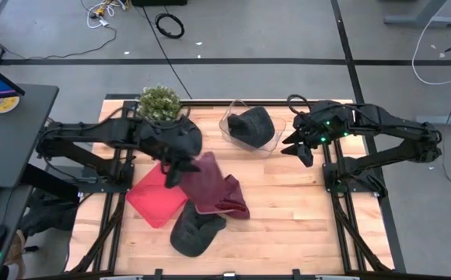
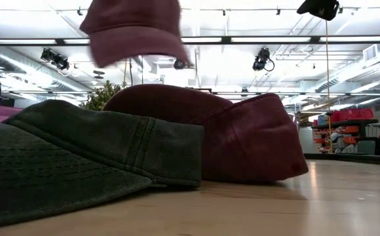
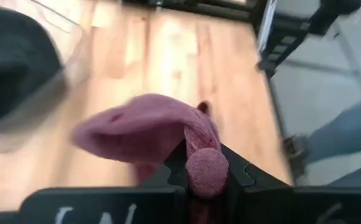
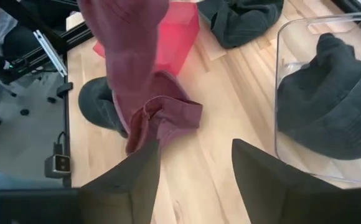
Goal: Pick & Place hat
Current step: Put the right red cap into the red bin
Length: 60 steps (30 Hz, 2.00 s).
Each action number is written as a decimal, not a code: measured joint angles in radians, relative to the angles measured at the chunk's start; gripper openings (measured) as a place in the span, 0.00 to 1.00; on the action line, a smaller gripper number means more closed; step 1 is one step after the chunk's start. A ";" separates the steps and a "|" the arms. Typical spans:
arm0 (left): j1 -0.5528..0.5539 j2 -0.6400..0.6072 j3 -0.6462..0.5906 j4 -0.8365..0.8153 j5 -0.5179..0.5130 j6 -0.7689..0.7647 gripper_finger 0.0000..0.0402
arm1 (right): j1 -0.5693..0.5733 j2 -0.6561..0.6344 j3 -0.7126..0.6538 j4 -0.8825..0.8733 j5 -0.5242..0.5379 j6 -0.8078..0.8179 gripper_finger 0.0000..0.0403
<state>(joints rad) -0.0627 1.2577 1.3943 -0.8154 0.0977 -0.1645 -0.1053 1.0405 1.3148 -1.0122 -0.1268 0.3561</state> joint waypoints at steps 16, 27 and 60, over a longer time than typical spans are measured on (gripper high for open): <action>-0.005 0.000 0.232 -0.523 -0.158 0.761 0.10 | -0.039 0.001 0.000 0.046 0.050 0.009 0.40; -0.010 0.062 0.222 -0.695 -0.121 0.985 0.10 | -0.038 0.007 0.000 0.065 0.090 0.143 0.39; -0.072 0.057 -0.225 -0.475 -0.039 0.708 0.10 | -0.037 0.131 -0.001 0.109 0.082 0.193 0.39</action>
<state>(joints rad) -0.1343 1.3147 1.1697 -1.2907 0.0584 0.5435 -0.1422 1.1717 1.3140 -0.9031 -0.0452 0.5491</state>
